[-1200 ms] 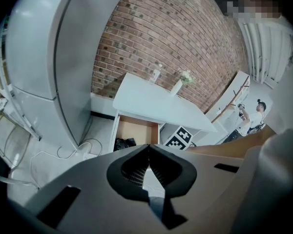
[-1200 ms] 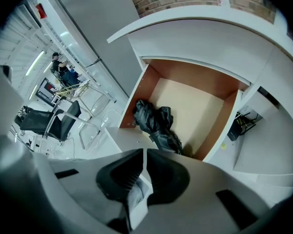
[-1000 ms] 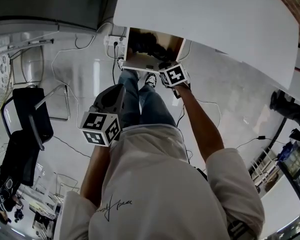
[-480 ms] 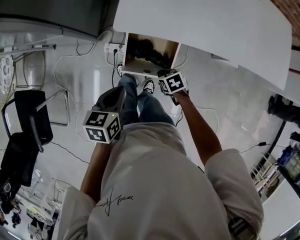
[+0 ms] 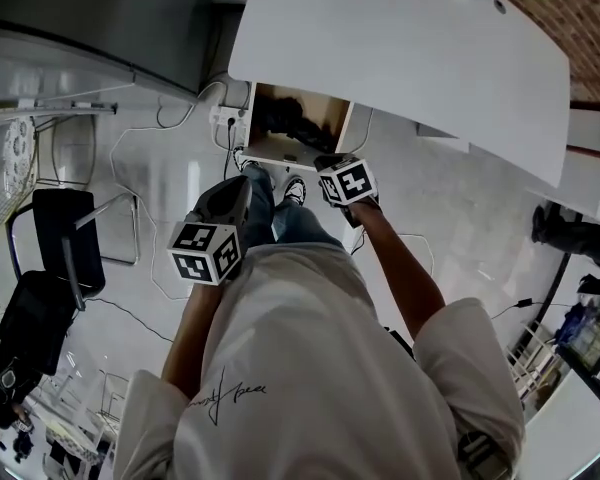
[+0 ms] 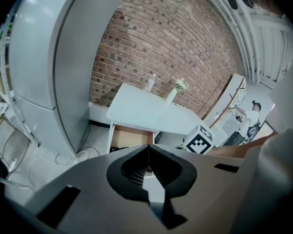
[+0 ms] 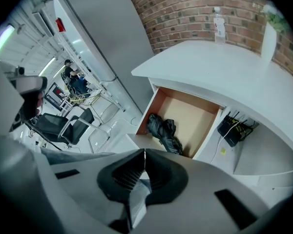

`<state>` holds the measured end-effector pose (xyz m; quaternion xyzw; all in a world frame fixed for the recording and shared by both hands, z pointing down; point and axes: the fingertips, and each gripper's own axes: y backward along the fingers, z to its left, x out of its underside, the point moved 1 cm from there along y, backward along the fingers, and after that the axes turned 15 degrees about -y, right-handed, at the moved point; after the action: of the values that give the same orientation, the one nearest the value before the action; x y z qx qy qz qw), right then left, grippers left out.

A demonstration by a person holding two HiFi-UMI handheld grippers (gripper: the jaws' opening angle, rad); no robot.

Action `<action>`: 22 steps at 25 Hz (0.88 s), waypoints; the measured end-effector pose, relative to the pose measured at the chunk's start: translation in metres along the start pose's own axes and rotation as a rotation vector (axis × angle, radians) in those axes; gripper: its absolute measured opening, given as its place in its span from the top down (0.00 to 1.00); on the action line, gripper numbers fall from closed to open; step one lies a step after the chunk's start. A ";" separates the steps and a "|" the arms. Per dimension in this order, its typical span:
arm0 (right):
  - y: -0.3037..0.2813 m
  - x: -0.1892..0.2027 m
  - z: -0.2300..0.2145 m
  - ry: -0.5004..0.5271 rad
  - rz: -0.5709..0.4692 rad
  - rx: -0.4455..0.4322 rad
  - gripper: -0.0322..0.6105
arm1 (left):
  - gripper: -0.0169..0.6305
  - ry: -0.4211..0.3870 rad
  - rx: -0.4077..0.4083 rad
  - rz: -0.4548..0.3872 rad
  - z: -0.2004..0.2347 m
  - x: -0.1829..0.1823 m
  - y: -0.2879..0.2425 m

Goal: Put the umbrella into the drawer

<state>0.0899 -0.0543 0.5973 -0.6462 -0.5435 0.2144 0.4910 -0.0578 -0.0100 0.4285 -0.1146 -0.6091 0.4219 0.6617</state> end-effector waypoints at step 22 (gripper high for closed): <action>0.129 -0.049 0.082 0.128 -0.275 -0.125 0.92 | 0.95 -0.006 -0.051 -0.150 0.001 -0.035 0.042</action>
<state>0.0716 -0.0569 0.4381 -0.6072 -0.6068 0.0695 0.5082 -0.0731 -0.0094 0.3758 -0.0844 -0.6284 0.3560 0.6865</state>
